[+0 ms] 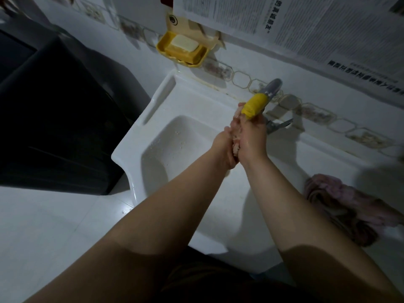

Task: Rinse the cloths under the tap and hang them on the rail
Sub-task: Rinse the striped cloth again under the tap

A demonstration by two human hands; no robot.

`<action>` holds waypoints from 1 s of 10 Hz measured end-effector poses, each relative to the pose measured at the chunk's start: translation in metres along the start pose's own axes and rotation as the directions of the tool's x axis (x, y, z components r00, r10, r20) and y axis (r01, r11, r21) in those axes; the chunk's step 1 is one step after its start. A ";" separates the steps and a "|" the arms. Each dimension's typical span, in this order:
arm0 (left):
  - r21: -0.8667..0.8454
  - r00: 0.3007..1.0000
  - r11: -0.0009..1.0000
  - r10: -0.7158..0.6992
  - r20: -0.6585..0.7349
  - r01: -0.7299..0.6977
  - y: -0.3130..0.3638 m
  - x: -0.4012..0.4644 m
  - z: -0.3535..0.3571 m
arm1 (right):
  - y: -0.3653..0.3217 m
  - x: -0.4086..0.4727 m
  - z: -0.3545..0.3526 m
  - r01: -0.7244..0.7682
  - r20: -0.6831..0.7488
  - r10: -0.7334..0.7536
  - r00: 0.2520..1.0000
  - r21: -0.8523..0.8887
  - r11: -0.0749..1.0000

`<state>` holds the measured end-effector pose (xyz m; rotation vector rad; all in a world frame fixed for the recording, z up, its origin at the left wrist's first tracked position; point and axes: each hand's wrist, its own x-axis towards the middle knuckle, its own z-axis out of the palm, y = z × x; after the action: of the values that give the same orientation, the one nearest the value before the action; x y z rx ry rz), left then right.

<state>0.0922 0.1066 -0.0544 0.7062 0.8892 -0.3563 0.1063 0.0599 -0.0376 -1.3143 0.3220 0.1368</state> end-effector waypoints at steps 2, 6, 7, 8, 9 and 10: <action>-0.084 0.989 0.995 0.046 -0.140 -0.058 0.002 0.000 0.007 | -0.004 0.013 0.010 -0.200 -0.038 0.199 0.979 -0.015 0.980; 0.515 0.946 0.815 0.324 -0.025 -0.266 0.005 0.007 -0.009 | -0.009 0.011 0.009 -0.256 -0.087 0.300 0.950 0.333 0.907; 0.787 0.940 0.539 0.305 0.150 -0.301 0.012 0.012 -0.029 | -0.008 0.011 -0.020 -0.322 -0.154 0.305 0.940 -0.103 0.941; 0.896 0.903 0.289 0.369 0.222 -0.339 0.025 0.019 -0.045 | 0.003 0.015 -0.062 -0.176 -0.165 0.092 0.982 -0.631 0.756; 0.945 0.839 -0.083 0.441 0.318 -0.315 0.035 0.016 -0.057 | 0.001 0.024 -0.082 -0.141 -0.159 0.017 0.987 -0.815 0.562; 0.877 0.804 -0.386 0.401 0.440 -0.287 0.033 0.010 -0.067 | -0.014 0.036 -0.070 -0.194 -0.206 0.033 0.978 -0.839 0.508</action>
<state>0.0779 0.1767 -0.0775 2.6296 0.0802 -0.4001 0.1332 -0.0138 -0.0511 -2.3307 0.5186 0.3340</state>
